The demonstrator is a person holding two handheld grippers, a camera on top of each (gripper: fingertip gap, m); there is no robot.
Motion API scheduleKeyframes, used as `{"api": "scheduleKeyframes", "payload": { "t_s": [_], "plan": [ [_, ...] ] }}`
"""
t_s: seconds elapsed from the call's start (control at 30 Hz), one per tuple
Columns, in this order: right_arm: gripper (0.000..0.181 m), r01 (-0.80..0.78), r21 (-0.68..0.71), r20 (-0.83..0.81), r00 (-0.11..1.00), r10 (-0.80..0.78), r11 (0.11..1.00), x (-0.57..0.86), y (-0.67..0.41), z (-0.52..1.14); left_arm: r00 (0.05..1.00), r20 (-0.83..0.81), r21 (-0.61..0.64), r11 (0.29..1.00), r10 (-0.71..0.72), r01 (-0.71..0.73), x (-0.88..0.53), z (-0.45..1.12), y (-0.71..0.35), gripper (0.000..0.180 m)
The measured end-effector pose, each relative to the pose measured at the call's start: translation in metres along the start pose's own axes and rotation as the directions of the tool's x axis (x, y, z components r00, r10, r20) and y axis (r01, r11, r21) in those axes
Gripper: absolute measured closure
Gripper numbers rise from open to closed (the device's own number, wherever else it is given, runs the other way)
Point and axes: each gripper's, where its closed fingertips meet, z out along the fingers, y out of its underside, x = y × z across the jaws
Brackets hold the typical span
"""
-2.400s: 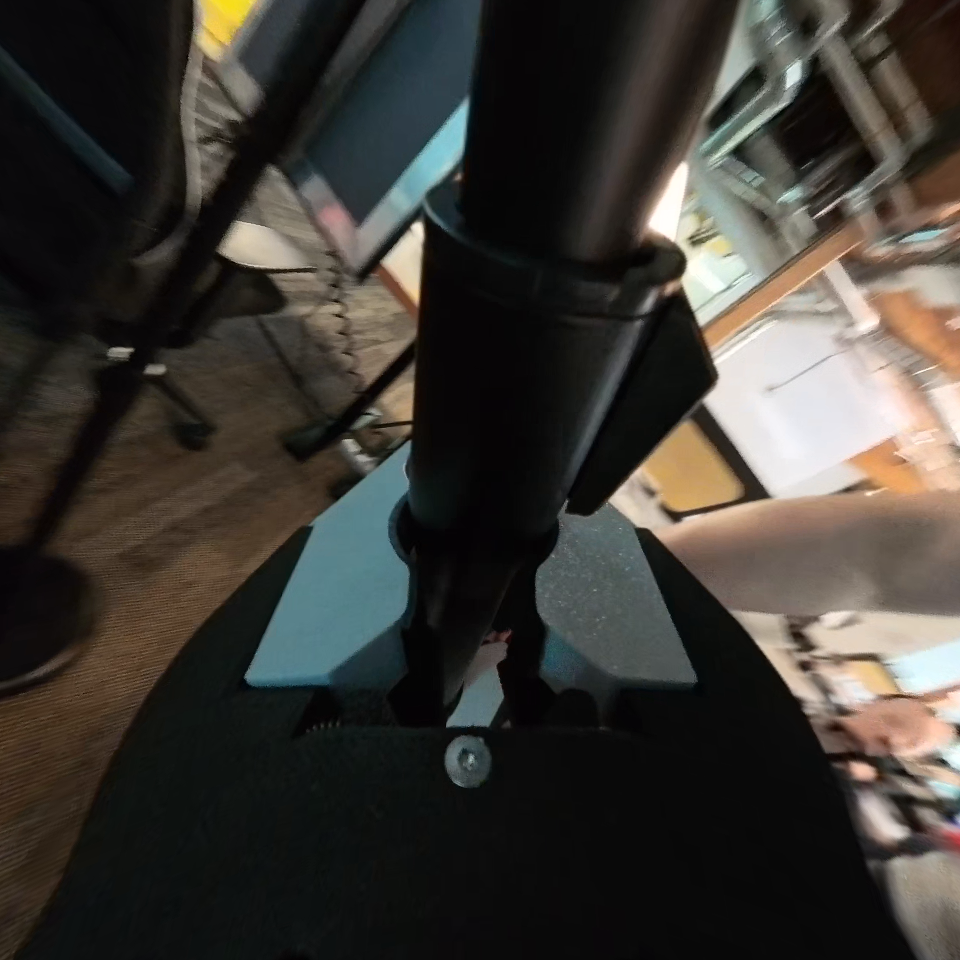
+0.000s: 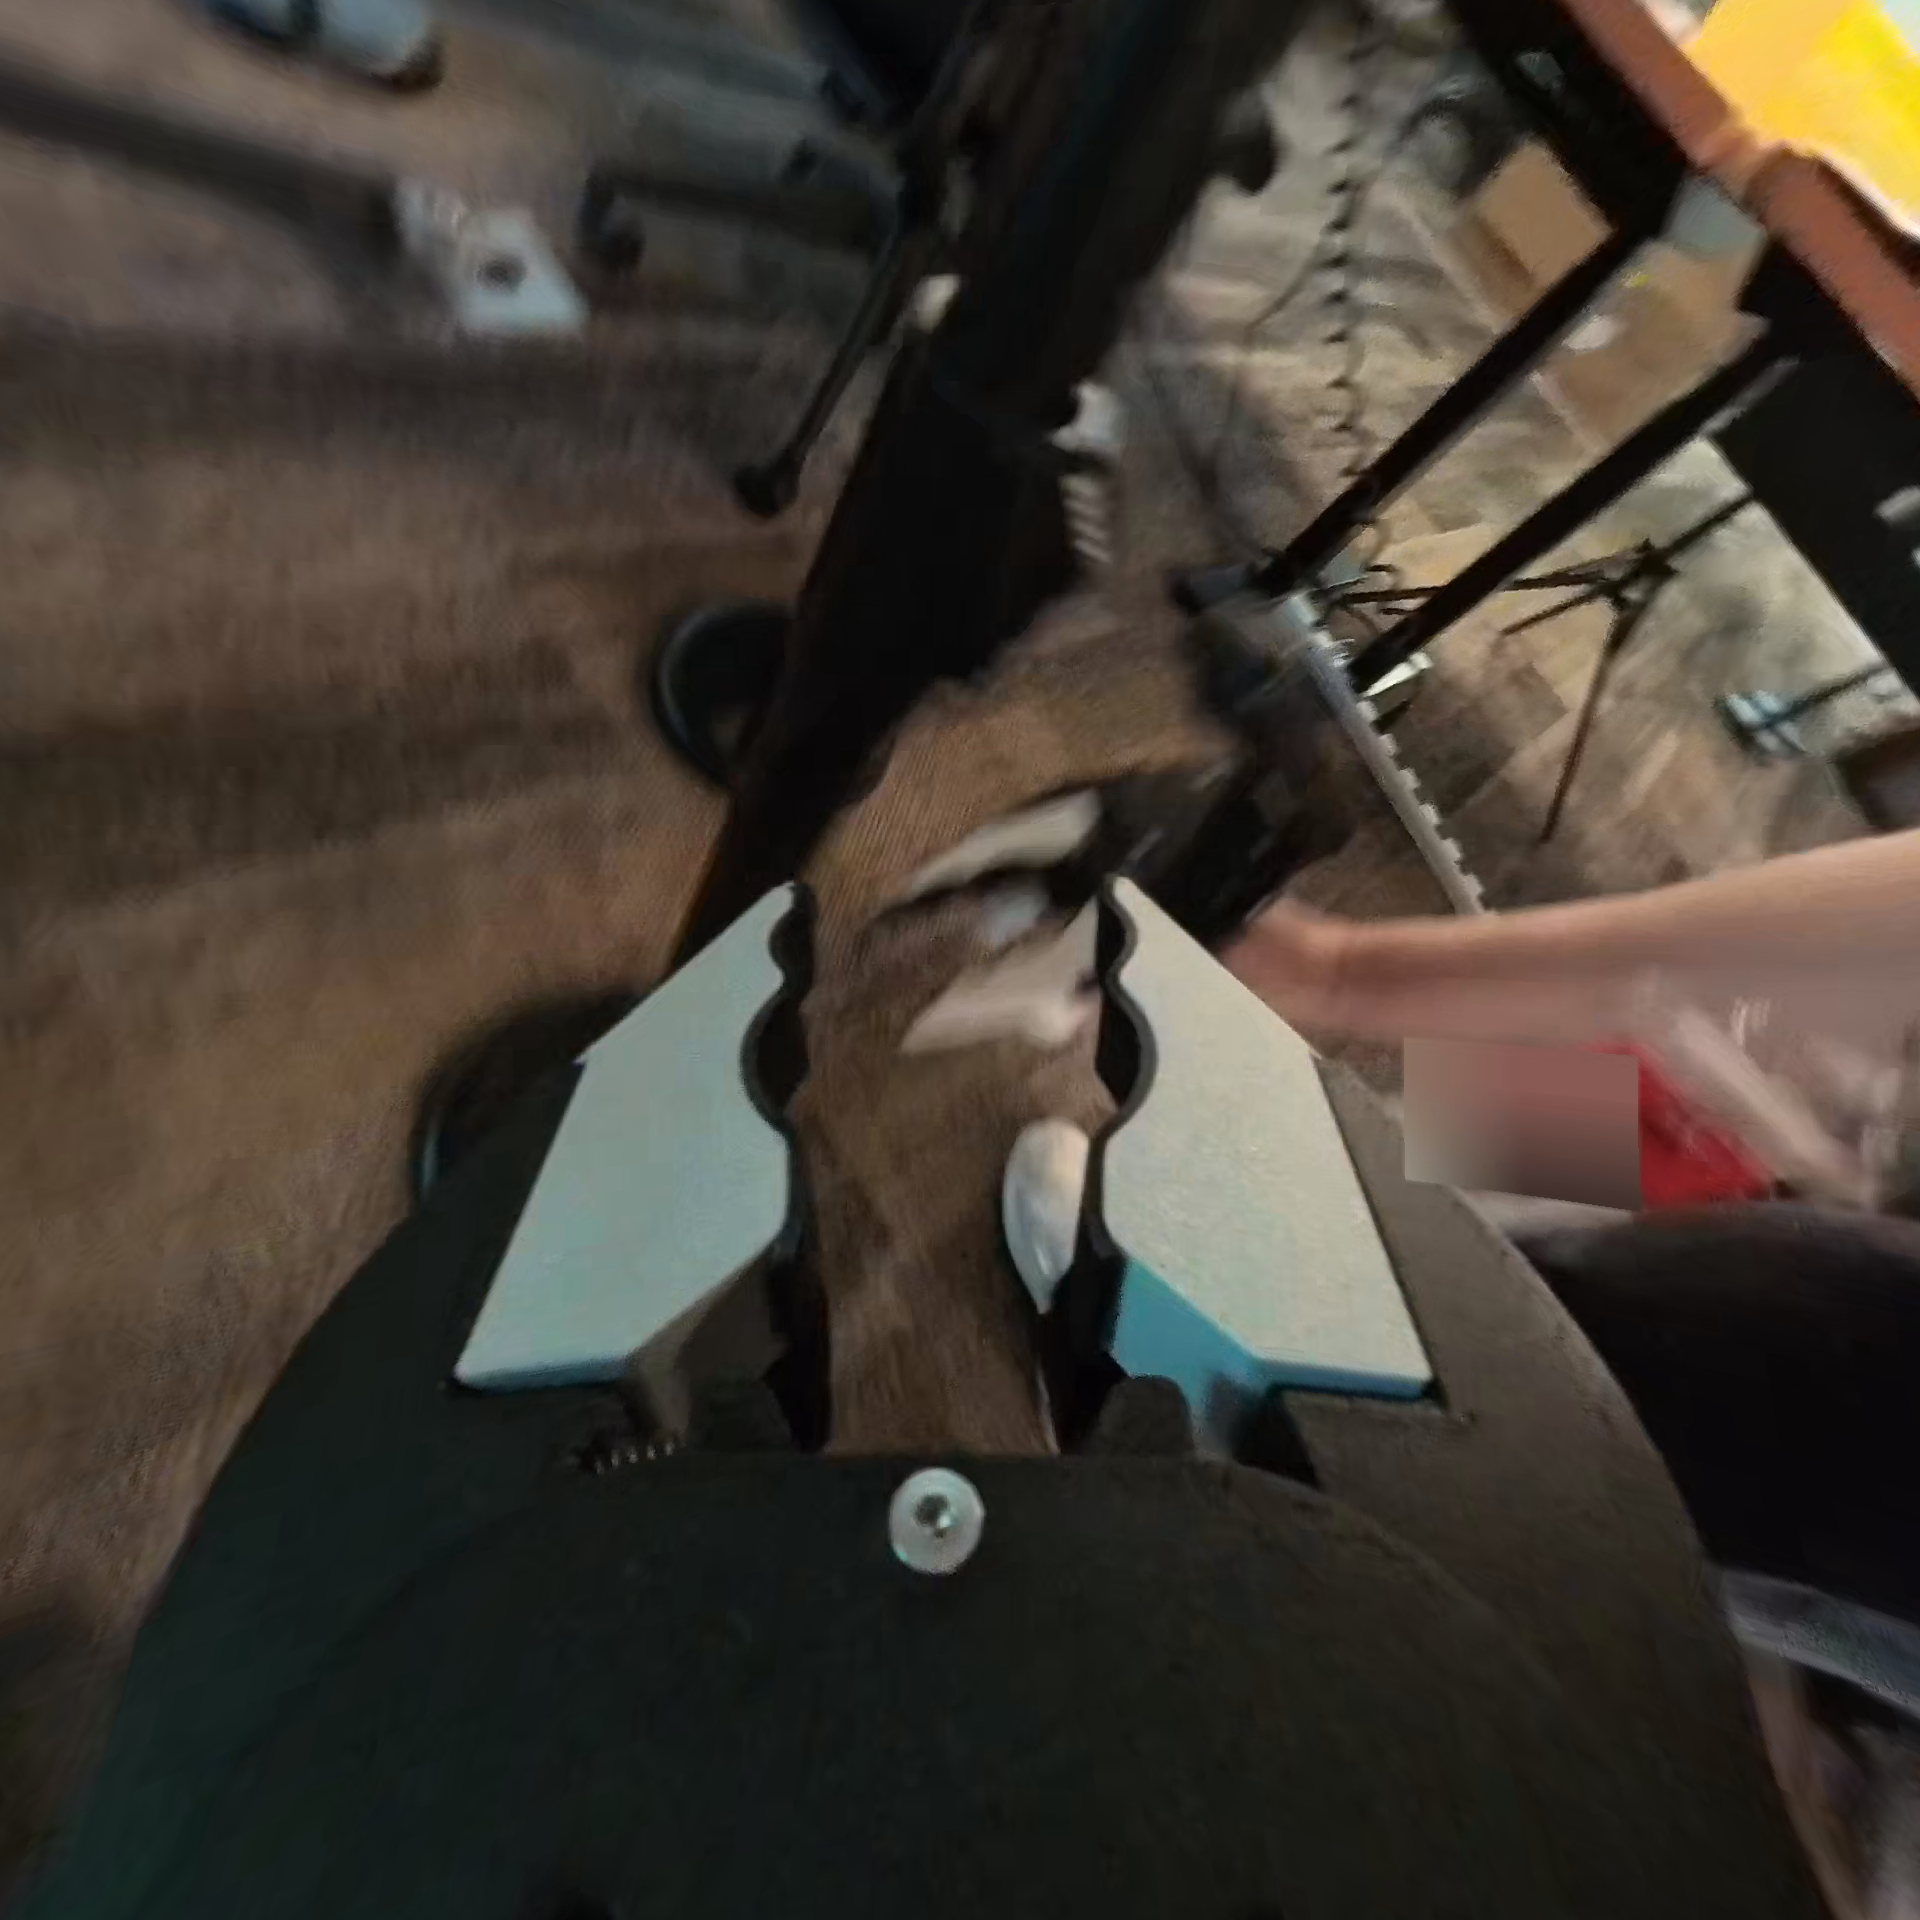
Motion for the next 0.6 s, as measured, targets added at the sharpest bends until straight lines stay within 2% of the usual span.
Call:
{"api": "scheduleKeyframes", "payload": {
  "t_s": [0.1,0.17,0.27,0.37,0.43,0.5,0.53,0.6],
  "plan": [
    [0.13,-0.015,0.059,-0.06,0.998,0.019,0.998,-0.016,-0.057,-0.081,0.983,0.186,0.021,1.0,-0.011,0.007,0.018,-0.084,-0.015,0.13],
    [0.131,0.002,0.144,-0.113,0.994,0.014,0.99,-0.028,-0.123,-0.138,0.967,0.254,0.087,0.996,0.009,-0.032,0.034,-0.134,-0.052,0.131],
    [0.131,0.017,0.29,-0.18,0.983,0.037,0.957,-0.052,-0.245,-0.228,0.957,0.267,0.183,0.969,0.111,-0.164,0.065,-0.2,-0.146,0.133],
    [0.131,0.095,0.422,-0.23,0.973,0.005,0.902,-0.078,-0.366,-0.31,0.923,0.289,0.301,0.891,0.255,-0.341,0.1,-0.264,-0.266,0.131],
    [0.128,0.19,0.418,-0.27,0.96,-0.078,0.888,-0.083,-0.419,-0.34,0.901,0.272,0.356,0.835,0.337,-0.42,0.122,-0.292,-0.335,0.129],
    [0.119,0.238,0.329,-0.32,0.939,-0.13,0.914,-0.064,-0.444,-0.35,0.894,0.195,0.38,0.809,0.404,-0.448,0.144,-0.303,-0.387,0.13],
    [0.114,0.242,0.278,-0.301,0.941,-0.155,0.93,-0.055,-0.449,-0.347,0.887,0.166,0.362,0.81,0.431,-0.461,0.15,-0.302,-0.405,0.128],
    [0.113,0.16,0.23,-0.149,0.981,-0.128,0.96,-0.052,-0.45,-0.335,0.861,0.098,0.315,0.805,0.499,-0.503,0.163,-0.291,-0.427,0.127]
  ]
}}
